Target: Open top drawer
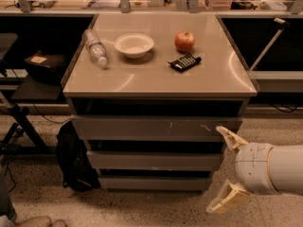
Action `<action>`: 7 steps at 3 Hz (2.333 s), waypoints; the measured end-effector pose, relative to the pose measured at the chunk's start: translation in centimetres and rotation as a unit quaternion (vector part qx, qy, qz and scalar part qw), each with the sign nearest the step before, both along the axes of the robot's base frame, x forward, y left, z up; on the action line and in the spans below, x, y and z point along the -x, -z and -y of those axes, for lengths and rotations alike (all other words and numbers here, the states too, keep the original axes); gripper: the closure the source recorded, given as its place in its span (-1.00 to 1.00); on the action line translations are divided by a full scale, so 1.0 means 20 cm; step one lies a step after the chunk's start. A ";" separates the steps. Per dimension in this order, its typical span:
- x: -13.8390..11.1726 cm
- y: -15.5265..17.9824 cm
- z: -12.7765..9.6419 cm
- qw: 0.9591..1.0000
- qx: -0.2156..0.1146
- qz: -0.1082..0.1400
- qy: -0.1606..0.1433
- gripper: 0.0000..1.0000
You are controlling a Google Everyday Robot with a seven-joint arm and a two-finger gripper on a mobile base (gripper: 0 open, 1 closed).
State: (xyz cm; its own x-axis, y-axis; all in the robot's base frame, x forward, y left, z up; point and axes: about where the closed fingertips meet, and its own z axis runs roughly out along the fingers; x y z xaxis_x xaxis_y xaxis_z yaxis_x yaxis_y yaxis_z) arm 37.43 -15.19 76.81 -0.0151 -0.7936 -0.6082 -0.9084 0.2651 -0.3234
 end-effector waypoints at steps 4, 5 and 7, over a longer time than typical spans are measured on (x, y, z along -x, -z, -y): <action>-0.49 0.04 -0.52 0.987 0.129 0.072 -0.060 -1.00; -0.47 0.06 -0.50 0.987 0.135 0.070 -0.058 -1.00; -0.66 0.36 -0.20 0.973 0.226 -0.041 -0.003 -1.00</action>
Offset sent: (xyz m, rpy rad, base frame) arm 0.1100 0.0829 -0.0223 -0.2971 -0.1185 0.0396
